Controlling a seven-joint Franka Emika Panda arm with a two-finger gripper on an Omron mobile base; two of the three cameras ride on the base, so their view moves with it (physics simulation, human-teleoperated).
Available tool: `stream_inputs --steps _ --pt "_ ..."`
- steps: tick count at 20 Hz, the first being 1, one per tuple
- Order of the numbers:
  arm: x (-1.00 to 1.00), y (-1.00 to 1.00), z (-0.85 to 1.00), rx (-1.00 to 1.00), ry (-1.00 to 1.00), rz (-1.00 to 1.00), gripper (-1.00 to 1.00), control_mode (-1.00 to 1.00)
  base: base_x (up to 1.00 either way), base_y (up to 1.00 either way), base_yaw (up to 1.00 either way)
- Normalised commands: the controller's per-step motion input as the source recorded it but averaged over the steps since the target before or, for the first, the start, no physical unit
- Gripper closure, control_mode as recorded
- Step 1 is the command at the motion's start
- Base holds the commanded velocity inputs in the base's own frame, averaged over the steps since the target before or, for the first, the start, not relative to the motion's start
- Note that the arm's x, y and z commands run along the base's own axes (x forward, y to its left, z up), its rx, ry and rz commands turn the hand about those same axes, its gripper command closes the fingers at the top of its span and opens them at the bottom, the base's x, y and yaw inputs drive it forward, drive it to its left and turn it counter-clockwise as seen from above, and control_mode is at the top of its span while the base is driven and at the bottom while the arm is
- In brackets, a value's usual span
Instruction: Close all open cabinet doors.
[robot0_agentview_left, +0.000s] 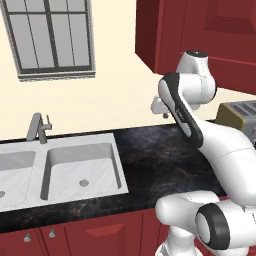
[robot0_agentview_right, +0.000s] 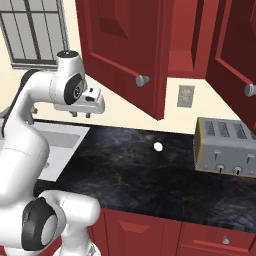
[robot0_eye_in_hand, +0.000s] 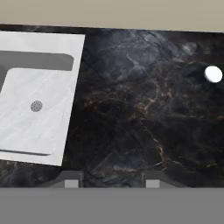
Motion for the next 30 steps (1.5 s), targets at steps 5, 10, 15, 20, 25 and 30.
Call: stream_inputs --steps 5,10,15,20,25,30 --pt "-0.29 0.00 0.02 0.00 -0.20 0.00 -1.00 -1.00 0.00 0.00 0.00" --pt "-0.52 0.00 0.23 -0.01 -0.34 0.00 -1.00 -1.00 0.00 0.00 0.00" --pt "-0.33 0.00 0.52 0.00 -0.36 -0.09 -1.00 -1.00 0.00 0.00 0.00" --pt "-0.62 -0.13 0.64 0.00 -0.36 -0.16 -1.00 -1.00 0.00 0.00 0.00" --pt "-1.00 -0.36 0.57 0.00 -0.41 -0.21 -1.00 -1.00 0.00 0.00 0.00" --pt "-0.80 -0.40 0.34 0.01 -0.39 -0.24 -1.00 -1.00 0.00 0.00 0.00"
